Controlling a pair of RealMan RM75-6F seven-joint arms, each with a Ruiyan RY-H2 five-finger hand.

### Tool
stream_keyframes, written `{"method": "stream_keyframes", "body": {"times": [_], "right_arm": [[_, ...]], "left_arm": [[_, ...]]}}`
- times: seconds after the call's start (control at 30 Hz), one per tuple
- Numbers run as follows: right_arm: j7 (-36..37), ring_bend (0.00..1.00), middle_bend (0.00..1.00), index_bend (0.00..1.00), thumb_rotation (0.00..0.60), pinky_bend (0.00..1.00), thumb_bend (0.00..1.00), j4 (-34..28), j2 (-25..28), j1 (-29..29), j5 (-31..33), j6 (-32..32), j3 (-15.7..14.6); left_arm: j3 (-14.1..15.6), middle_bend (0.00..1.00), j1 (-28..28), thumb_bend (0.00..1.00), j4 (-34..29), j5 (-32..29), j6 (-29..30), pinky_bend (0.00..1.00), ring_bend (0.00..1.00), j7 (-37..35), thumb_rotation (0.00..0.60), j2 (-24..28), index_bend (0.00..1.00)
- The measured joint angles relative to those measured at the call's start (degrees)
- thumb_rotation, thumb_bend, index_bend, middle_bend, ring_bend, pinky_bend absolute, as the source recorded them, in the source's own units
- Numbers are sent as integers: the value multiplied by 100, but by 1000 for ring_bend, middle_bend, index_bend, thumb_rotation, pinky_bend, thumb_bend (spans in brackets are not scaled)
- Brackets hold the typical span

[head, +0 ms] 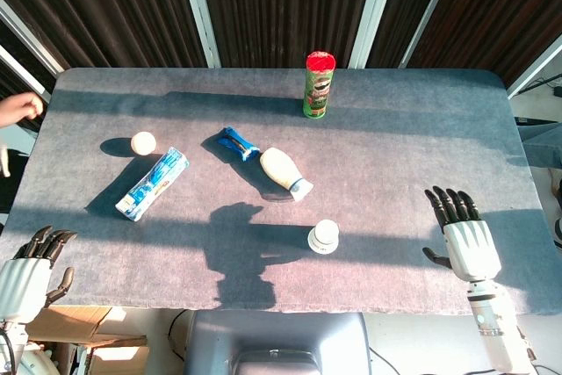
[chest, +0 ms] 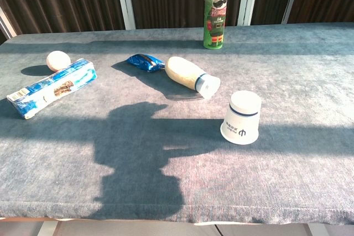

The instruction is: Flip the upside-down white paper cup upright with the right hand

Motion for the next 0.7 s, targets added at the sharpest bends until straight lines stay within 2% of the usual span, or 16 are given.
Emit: {"method": "stream_keyframes", "body": {"times": [0.4,0.5,0.7], "right_arm": [[310,129,189,168,600,218,121,107,-69,101,-93,-156,35],[669,133,188,187,600,232,122,146,-98,240,-176,-372,33],[1539,161,195,208,600,263,122,429,-390,963,-478,-1337,41]], "left_arm": [[-2,193,-13,444,-36,-31,-52,289,102,-8,600,13,240],[5,193,-27,444,-40,-35,-94,289,103,10,600,7,245],[13,199,-27,444,-68,-47,-107,295,105,19,600,24,261]]}}
